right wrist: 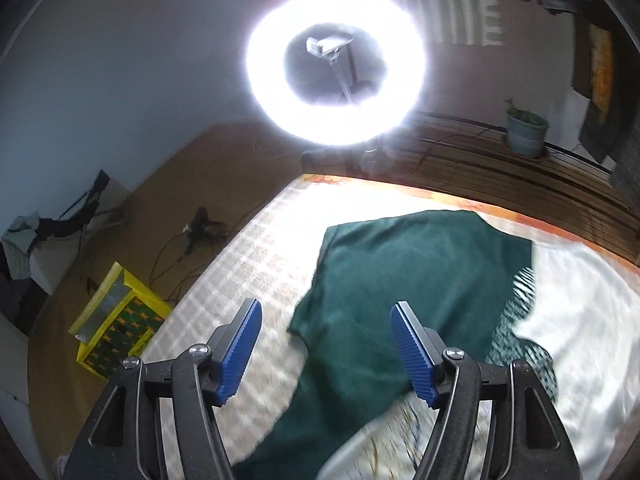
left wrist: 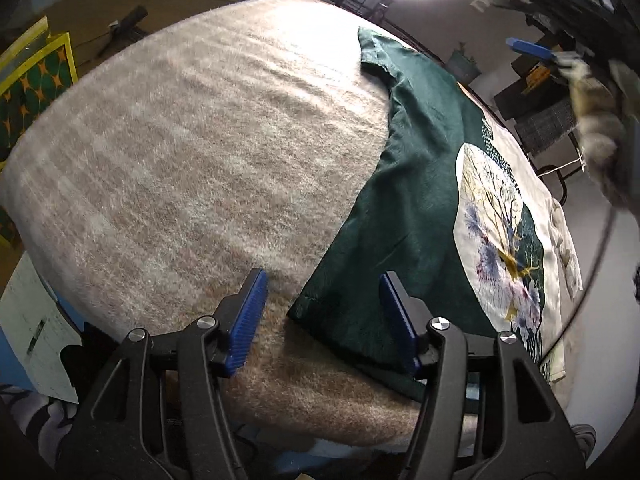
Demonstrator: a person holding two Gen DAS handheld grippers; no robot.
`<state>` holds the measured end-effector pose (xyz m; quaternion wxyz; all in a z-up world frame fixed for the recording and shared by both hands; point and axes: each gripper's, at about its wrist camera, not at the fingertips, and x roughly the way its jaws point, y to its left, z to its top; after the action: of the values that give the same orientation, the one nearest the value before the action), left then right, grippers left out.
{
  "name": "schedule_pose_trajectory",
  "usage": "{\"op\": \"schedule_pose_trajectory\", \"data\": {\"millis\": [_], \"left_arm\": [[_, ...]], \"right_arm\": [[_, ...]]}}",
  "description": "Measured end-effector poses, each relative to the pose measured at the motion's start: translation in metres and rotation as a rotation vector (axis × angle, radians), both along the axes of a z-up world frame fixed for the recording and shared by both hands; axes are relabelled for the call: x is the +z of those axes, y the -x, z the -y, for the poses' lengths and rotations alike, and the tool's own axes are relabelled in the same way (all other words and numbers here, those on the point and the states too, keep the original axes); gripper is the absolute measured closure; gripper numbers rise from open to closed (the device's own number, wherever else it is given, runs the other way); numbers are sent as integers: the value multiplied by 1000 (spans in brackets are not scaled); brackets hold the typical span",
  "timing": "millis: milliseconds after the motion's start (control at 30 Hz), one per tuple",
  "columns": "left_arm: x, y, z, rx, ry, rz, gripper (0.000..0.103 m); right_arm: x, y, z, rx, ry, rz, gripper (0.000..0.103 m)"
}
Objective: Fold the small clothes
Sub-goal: 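Move both tools to the green side edge and close the left gripper on it, then lift the green side edge and fold it over onto the printed center, then release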
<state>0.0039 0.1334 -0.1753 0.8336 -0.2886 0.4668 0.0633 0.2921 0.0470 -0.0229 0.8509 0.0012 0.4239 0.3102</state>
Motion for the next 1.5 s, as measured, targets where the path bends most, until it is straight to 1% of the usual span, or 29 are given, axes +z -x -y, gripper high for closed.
{"op": "schedule_pose_trajectory", "data": {"millis": [100,167,200,233,267,300,333,367,433,467,600,700,800,867,933,1000,1033,1100,1300,1500], "left_arm": [[0,-5,4,-9,-30,0,45],[0,-8,7,-18,-61,-1,57],[0,-10,8,-22,-73,-2,60],[-1,-11,9,-22,-82,-2,66],[-1,-11,8,-21,-80,-2,76],[-2,-12,6,-19,-64,-5,82],[-4,-13,3,-16,-36,-6,94],[-6,-14,1,-15,-12,-8,97],[-8,-13,-2,-2,20,-3,99],[-8,-13,-3,0,26,-2,100],[-8,-12,-5,1,45,5,102],[-7,-12,-5,5,54,19,103],[-3,-11,-4,-6,35,32,103],[-2,-11,-5,-4,30,38,103],[-2,-10,-7,4,41,39,103],[-1,-9,-8,8,50,48,103],[1,-8,-7,5,43,54,103],[5,-7,-6,0,21,68,103],[19,-3,0,-17,-14,113,103],[34,0,15,-56,-48,162,103]], "right_arm": [[-14,-26,-27,5,2,-44,33],[-27,-42,-45,3,24,-65,37],[-34,-49,-55,6,41,-70,38],[-41,-55,-65,13,57,-74,38],[-48,-60,-73,20,71,-79,38],[-55,-67,-84,27,89,-85,38],[-64,-73,-97,34,107,-92,38],[-70,-77,-103,38,118,-98,38],[-85,-89,-121,40,152,-116,38],[-91,-93,-128,43,165,-121,41],[-112,-116,-151,44,251,-113,42],[-122,-127,-157,36,264,-126,44],[-133,-135,-164,39,302,-135,52],[-142,-140,-171,44,350,-139,62],[-147,-141,-172,54,388,-126,69],[-146,-141,-171,67,417,-89,87],[-144,-142,-168,64,421,-85,100],[-141,-145,-159,51,385,-101,102],[-110,-152,-114,-1,177,-121,102],[-84,-155,-70,-47,39,-126,102]]}}
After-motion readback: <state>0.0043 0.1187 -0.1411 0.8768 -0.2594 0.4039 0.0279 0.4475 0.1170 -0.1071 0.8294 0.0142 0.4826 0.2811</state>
